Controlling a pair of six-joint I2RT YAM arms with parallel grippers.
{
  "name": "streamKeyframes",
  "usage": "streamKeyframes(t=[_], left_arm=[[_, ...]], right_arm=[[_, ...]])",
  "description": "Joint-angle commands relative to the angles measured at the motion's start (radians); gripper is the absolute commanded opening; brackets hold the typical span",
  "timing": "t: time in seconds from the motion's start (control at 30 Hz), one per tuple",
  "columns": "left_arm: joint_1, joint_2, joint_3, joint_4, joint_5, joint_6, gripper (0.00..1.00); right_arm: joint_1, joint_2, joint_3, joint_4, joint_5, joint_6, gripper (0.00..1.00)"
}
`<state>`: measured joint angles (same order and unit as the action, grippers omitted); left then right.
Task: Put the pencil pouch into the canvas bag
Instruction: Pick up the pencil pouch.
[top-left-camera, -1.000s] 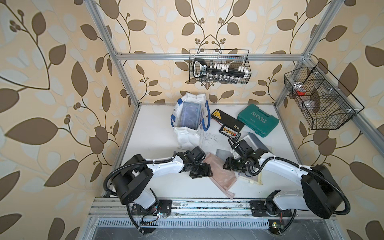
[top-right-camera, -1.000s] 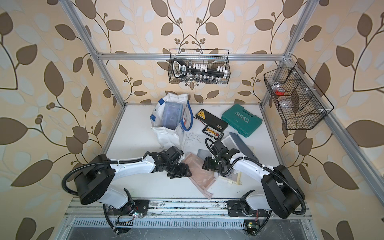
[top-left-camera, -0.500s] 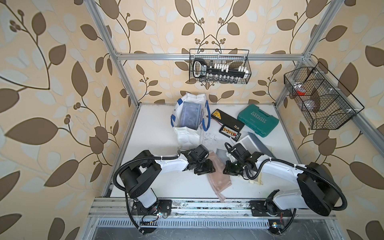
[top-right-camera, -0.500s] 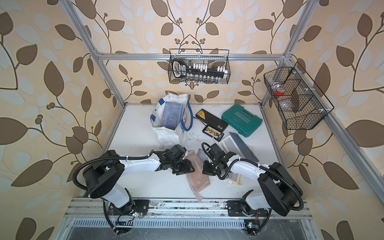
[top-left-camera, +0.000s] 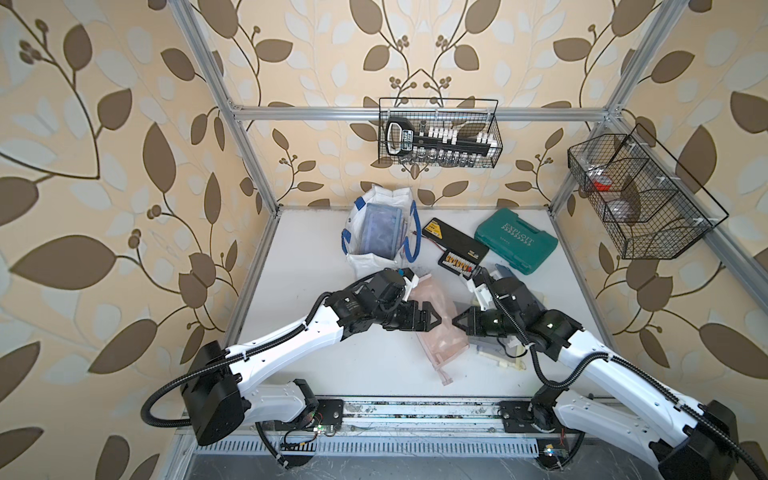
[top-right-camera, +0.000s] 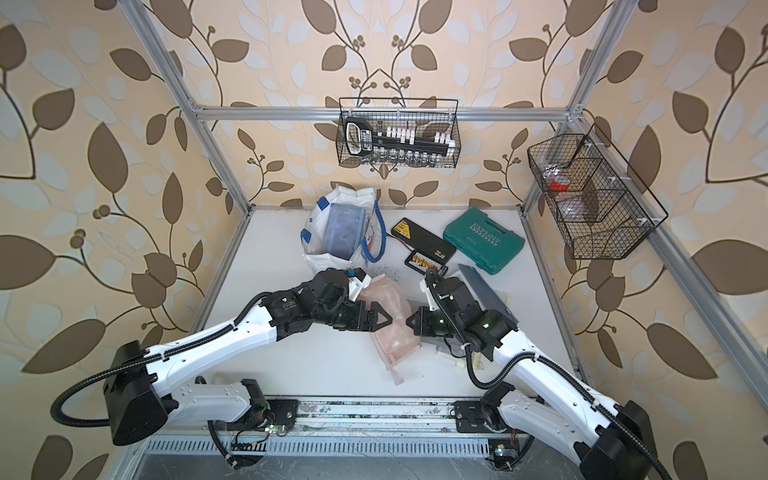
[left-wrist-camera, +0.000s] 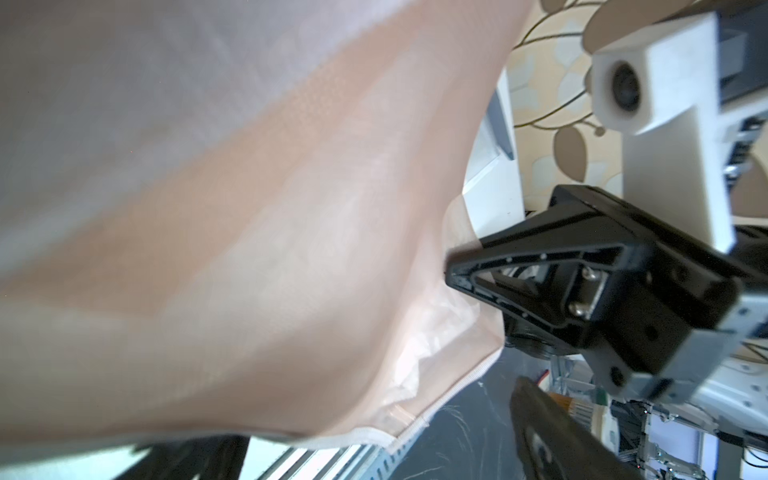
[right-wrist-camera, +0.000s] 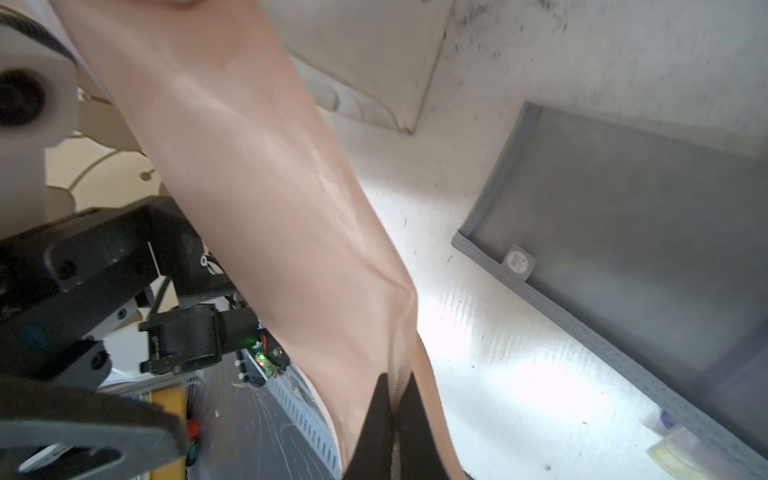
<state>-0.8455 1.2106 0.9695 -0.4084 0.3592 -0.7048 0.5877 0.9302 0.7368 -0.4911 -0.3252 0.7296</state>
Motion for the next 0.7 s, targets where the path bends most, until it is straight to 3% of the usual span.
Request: streamKeyframes(t=[0.0, 0.37, 0.57, 0.67], left_arm=[[-0.009, -0.063, 0.073, -0.082, 0.002, 0.056, 0.99], [-0.003, -0.143, 0.151, -0.052, -0.069, 0.042, 0.99], [-0.003, -0.157, 0.099, 0.123, -0.086, -0.013, 0.98], [-0.003, -0.137, 0.112, 0.196, -0.115, -0.018, 0.89]], right_arm=[[-0.040, -0.047, 0.079, -0.026, -0.030, 0.008, 0.00], [-0.098, -0.012, 0.294, 0.042, -0.193, -0.064, 0.00], [-0.097, -0.010, 0.254, 0.239, -0.320, 0.011, 0.00], [-0.097, -0.007, 0.226, 0.312, -0.346, 0.051, 0.00]])
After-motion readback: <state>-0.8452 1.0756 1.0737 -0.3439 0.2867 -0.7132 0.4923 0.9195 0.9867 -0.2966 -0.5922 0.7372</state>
